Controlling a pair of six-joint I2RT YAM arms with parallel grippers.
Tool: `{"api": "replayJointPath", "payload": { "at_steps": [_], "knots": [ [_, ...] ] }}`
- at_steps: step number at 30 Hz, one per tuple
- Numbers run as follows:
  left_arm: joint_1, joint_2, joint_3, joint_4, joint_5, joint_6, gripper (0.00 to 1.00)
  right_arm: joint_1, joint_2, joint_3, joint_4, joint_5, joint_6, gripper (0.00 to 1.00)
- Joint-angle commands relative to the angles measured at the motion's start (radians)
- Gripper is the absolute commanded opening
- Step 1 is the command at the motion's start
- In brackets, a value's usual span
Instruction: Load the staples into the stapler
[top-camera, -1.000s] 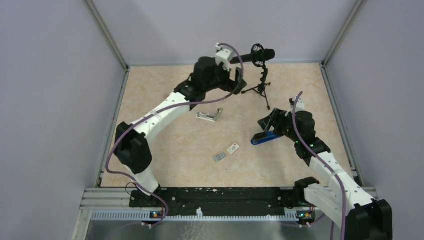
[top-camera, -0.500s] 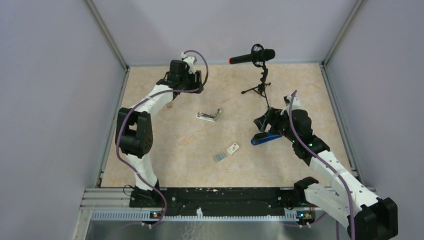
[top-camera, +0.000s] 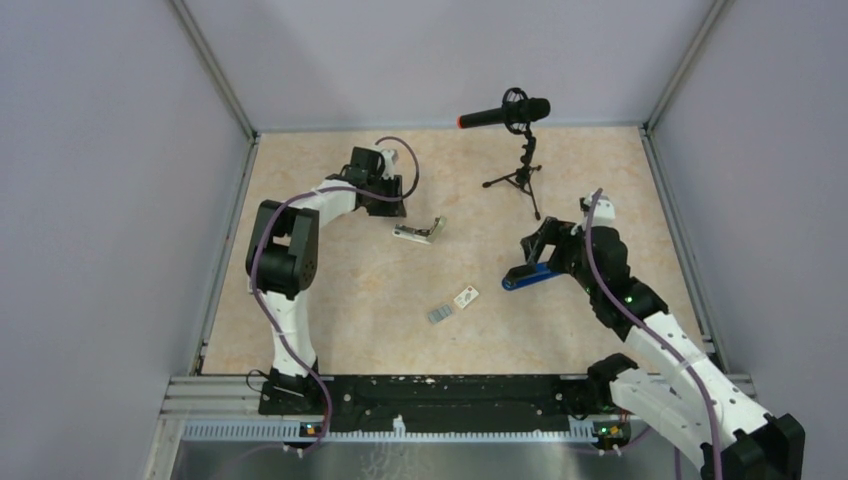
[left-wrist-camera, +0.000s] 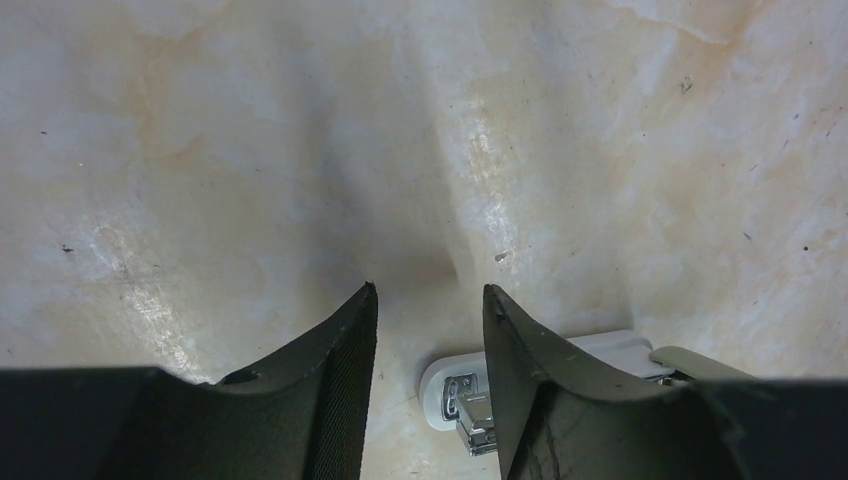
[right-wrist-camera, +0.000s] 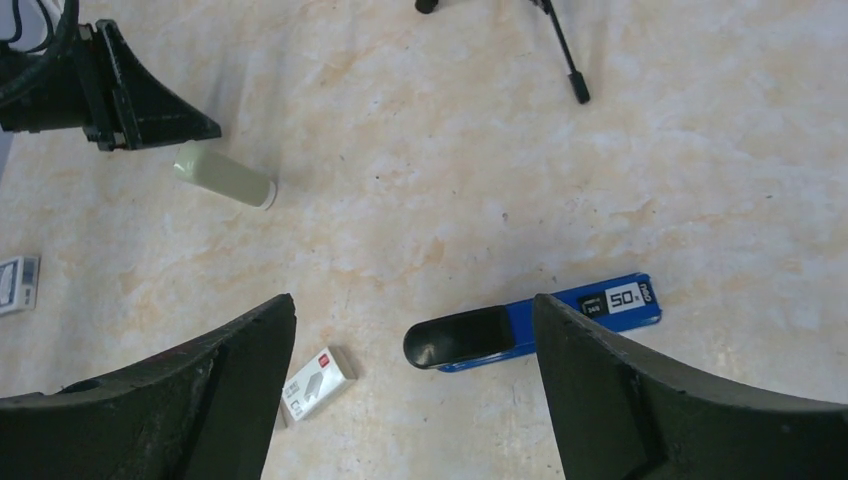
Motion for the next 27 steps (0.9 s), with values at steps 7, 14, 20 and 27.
{"api": "replayJointPath", "payload": {
  "at_steps": [7, 14, 20, 27],
  "knots": [
    [-0.002, -0.066, -0.066, -0.052, 0.06, -0.026, 0.45, 0.007, -0.055, 0.074, -0.077, 0.098, -0.024, 0.91],
    [-0.006, -0.159, -0.168, -0.043, 0.077, -0.042, 0.42, 0.007, -0.092, 0.048, -0.068, 0.084, -0.013, 0.95],
    [-0.017, -0.223, -0.231, -0.018, 0.12, -0.068, 0.42, 0.008, -0.047, 0.049, -0.039, 0.015, -0.004, 0.92],
    [-0.023, -0.29, -0.302, -0.006, 0.132, -0.095, 0.42, 0.007, -0.013, 0.046, -0.002, -0.085, 0.026, 0.79]
  ]
}}
